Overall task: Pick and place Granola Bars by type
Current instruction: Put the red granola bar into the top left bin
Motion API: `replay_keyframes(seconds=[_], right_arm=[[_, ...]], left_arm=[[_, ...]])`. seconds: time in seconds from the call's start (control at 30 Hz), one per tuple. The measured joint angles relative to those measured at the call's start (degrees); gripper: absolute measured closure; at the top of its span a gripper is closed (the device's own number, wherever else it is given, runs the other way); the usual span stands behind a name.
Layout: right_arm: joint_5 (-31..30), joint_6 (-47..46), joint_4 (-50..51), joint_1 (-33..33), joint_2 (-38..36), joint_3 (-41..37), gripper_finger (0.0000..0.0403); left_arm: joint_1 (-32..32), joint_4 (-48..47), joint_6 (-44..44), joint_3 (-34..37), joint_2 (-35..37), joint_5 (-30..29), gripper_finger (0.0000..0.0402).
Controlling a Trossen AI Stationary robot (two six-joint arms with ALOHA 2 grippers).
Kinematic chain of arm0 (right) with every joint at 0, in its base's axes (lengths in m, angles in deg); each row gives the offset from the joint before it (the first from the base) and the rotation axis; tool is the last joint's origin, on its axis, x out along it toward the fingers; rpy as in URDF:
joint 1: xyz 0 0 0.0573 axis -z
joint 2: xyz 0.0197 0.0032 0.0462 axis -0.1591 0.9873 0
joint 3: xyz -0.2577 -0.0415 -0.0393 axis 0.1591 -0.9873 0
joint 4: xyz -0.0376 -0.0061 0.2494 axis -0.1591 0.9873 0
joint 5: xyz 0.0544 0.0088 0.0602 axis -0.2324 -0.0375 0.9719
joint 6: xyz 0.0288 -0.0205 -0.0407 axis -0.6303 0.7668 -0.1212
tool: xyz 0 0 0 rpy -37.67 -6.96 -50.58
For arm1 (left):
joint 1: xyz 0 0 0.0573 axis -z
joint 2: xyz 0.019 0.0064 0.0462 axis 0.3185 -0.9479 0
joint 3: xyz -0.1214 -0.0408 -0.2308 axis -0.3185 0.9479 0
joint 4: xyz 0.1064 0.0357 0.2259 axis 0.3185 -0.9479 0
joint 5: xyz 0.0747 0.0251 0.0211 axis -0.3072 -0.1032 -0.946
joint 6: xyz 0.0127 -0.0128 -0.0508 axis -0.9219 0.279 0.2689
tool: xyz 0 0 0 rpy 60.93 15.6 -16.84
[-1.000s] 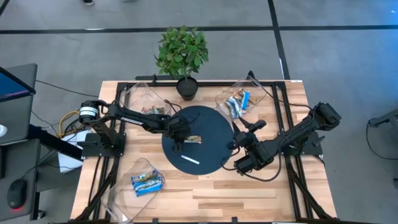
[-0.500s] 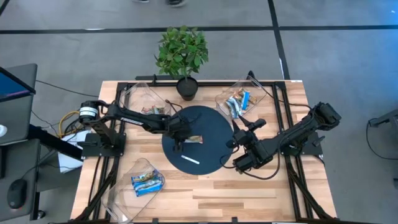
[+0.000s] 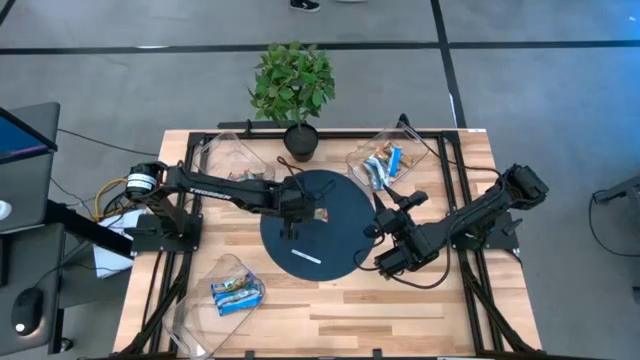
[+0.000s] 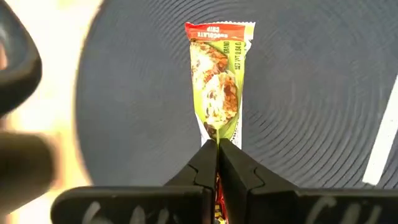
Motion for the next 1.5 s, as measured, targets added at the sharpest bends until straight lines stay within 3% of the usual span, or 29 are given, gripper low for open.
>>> replay_keyframes(seconds=[0.4,0.63,0.77,1.0,1.2,1.5], right_arm=[[0.27,0.00,0.00,0.00,0.00,0.00,0.0244],[1.94,-0.02,-0.02,0.00,0.02,-0.02,0.0244],[1.95,-0.01,-0.19,0.00,0.02,-0.02,0.0244],[1.92,-0.02,-0.22,0.00,0.02,-0.04,0.0244],[1.68,0.00,-0.28,0.11,0.02,-0.06,0.0244],[1.60,0.00,-0.50,0.11,0.02,-0.07,0.0244]], left_arm=[[4.56,-28.27,3.24,-12.47,1.64,-17.98,0.0400],[4.64,-42.67,12.72,-12.54,9.67,-29.50,0.0400],[4.35,-47.59,16.86,-11.96,15.77,-32.29,0.0400],[0.48,-45.75,15.93,-2.78,27.27,-32.76,0.0400],[-5.57,-36.02,7.20,7.85,34.45,-28.57,0.0400],[-16.31,-26.44,1.29,14.72,36.63,-20.94,0.0400]])
